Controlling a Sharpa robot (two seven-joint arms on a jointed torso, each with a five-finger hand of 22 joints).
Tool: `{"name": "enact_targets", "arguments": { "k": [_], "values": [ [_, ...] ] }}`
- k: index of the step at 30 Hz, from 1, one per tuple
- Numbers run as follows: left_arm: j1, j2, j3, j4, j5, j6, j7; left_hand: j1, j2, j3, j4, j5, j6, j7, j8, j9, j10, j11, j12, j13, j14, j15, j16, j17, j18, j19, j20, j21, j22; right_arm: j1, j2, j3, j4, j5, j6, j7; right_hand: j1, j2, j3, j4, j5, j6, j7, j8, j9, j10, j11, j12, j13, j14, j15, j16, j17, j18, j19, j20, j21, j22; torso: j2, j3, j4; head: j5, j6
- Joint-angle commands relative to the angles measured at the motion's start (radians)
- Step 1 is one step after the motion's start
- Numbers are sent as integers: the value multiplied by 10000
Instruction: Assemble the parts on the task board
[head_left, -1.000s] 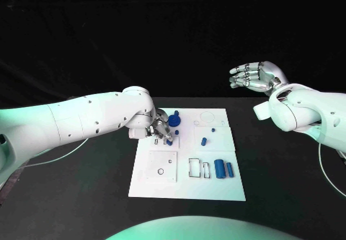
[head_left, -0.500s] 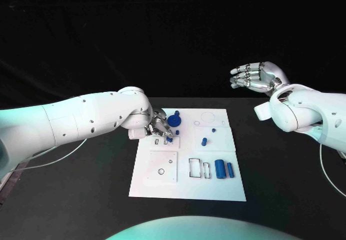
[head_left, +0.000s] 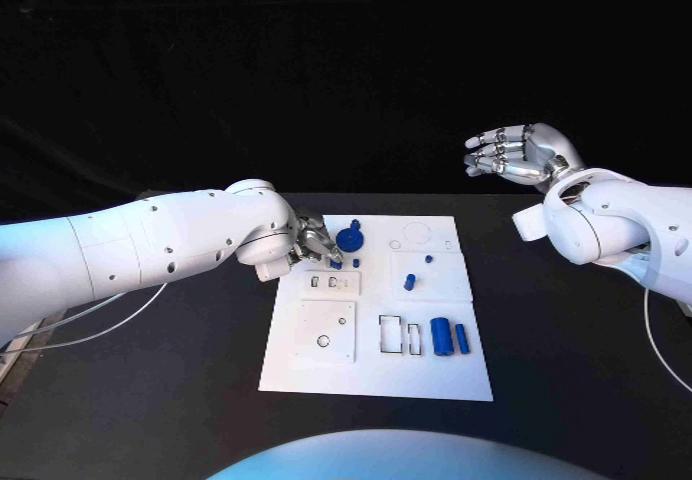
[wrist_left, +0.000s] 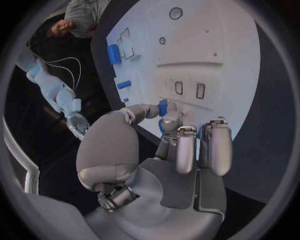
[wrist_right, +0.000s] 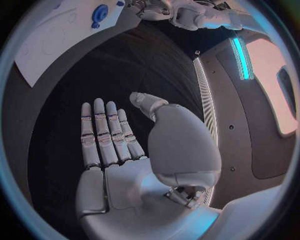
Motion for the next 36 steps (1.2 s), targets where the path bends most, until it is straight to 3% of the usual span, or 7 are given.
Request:
{"name": "enact_targets", "arguments": {
  "k": [1,26,36],
  "values": [
    [-46,-1,1,57,-700,-502,73,60,-48,987,-1045,358,496,-390,41,832,531,-445,44,16,996,-89,5,2542,-199,288,-73,51,630,-11,-7,0,17,-95,44,103,-74,-13,-67,-2,16,-59,644,-50,-15,-52,21,58,-17,-6,62,-51,-8,110,-30,5,-37,-15,-2,1,-2,24,-35],
    [-175,4,-6,135,-1221,1163,-181,48,-111,997,-1069,750,596,-426,63,879,673,-480,191,173,1010,-119,41,2584,-222,329,-89,112,743,-39,-32,-5,28,-104,42,112,-89,-20,-94,4,15,-74,648,-56,-25,-70,26,62,-42,-9,66,-63,-13,111,-32,10,-57,-38,12,-8,-15,93,-135],
    [-224,52,-7,88,-1269,1216,-208,41,-111,994,-1065,789,604,-428,65,884,678,-482,190,170,1008,-120,38,2580,-222,329,-90,112,742,-50,-26,-6,27,-105,48,117,-89,-20,-94,4,15,-74,648,-56,-25,-70,26,62,-42,-9,66,-63,-13,111,-32,10,-57,-38,16,-6,-21,101,-136]
  ]
}}
